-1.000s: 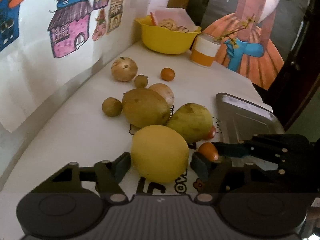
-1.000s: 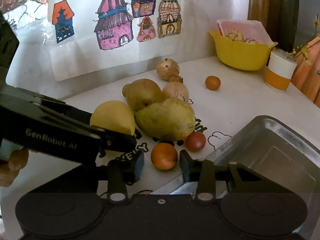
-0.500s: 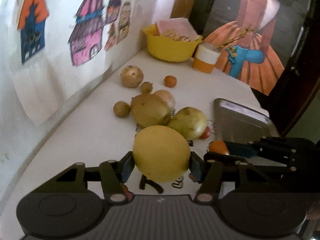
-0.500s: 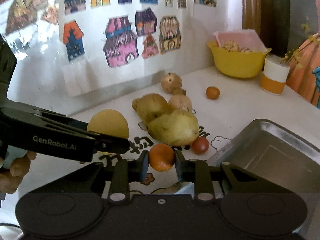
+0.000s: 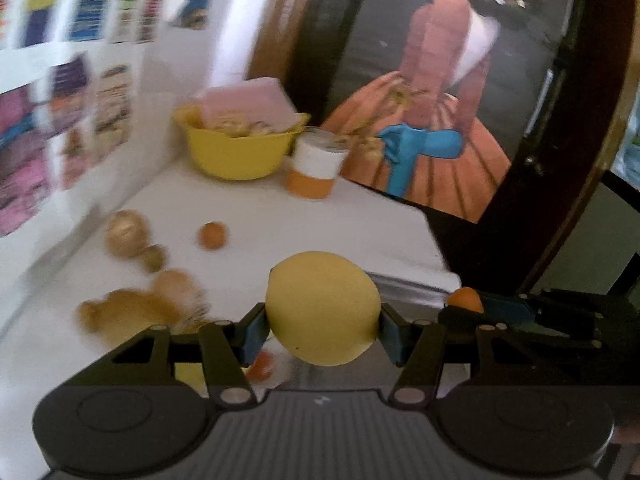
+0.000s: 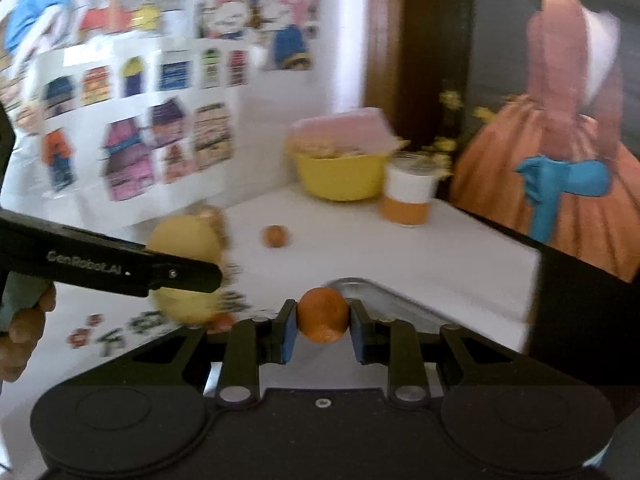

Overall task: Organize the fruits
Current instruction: 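Carry the lemon and kumquat onto the metal tray and open both grippers, then withdraw both grippers from the tray toward the fruit pile, then grasp the green-yellow pear with the left gripper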

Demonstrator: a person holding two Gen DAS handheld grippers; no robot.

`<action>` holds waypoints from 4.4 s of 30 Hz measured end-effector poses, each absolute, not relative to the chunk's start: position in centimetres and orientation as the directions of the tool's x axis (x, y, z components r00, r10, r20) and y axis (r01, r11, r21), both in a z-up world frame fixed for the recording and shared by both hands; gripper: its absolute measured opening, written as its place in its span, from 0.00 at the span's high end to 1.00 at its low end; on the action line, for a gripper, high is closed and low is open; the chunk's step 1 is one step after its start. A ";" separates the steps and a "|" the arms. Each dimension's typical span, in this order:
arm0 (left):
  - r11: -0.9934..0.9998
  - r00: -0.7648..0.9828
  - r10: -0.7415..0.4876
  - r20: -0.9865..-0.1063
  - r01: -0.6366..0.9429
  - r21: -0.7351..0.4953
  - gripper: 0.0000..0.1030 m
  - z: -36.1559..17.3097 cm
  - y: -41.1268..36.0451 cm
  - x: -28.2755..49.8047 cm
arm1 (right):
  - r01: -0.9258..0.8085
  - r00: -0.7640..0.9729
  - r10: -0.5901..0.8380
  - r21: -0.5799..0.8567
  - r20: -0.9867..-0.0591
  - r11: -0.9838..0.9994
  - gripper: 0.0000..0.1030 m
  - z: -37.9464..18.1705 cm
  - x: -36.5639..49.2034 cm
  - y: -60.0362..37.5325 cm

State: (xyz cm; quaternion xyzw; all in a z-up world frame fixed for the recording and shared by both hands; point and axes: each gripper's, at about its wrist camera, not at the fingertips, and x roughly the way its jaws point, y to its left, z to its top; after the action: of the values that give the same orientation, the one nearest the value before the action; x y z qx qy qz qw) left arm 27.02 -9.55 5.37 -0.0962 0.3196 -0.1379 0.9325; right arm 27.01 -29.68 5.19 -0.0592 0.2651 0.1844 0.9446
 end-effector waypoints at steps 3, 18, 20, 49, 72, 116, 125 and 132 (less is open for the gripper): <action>0.939 0.743 -0.340 -0.576 0.229 -0.259 0.39 4.4 -11.9 29.4 | -0.348 0.791 0.296 0.003 -0.535 0.937 0.72 3.9 29.1 -31.8; 0.936 0.662 -0.346 -0.665 0.291 -0.198 0.39 -1.2 -16.6 35.6 | -0.320 0.747 0.294 0.065 -0.596 0.945 0.72 -2.7 35.0 -35.3; 0.939 0.656 -0.338 -0.675 0.285 -0.193 0.39 -1.4 -16.8 35.9 | -0.317 0.744 0.293 0.069 -0.600 0.946 0.71 -3.0 35.1 -35.3; 0.955 0.797 -0.280 -0.535 0.177 -0.236 0.00 7.2 -8.9 20.1 | -0.257 0.895 0.244 0.017 -0.373 0.966 0.01 7.0 16.7 -32.3; 0.981 0.714 -0.194 -0.672 0.154 -0.119 0.00 2.6 -0.1 9.9 | -0.333 0.742 0.292 0.047 -0.604 0.942 0.01 3.6 7.0 -23.7; 0.971 0.685 -0.177 -0.707 0.002 -0.240 0.01 -0.1 -3.2 28.4 | -0.647 0.672 0.446 -0.175 -0.591 0.742 0.28 1.3 26.7 -20.0; 0.960 0.646 -0.173 -0.743 -0.058 -0.274 0.09 -1.1 -3.4 30.0 | -0.663 0.603 0.475 -0.072 -0.642 0.745 0.49 -0.6 30.2 -19.2; 0.955 0.656 -0.178 -0.734 -0.064 -0.289 0.12 -1.1 -3.2 29.9 | -0.668 0.595 0.471 -0.075 -0.652 0.741 0.52 -1.5 31.1 -18.6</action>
State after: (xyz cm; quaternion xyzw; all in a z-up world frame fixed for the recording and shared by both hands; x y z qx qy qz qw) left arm 29.85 -3.16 -1.09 -0.1465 0.4138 -0.0317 0.8979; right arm 31.12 -18.60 -1.48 -0.1576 0.3126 0.3237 0.8790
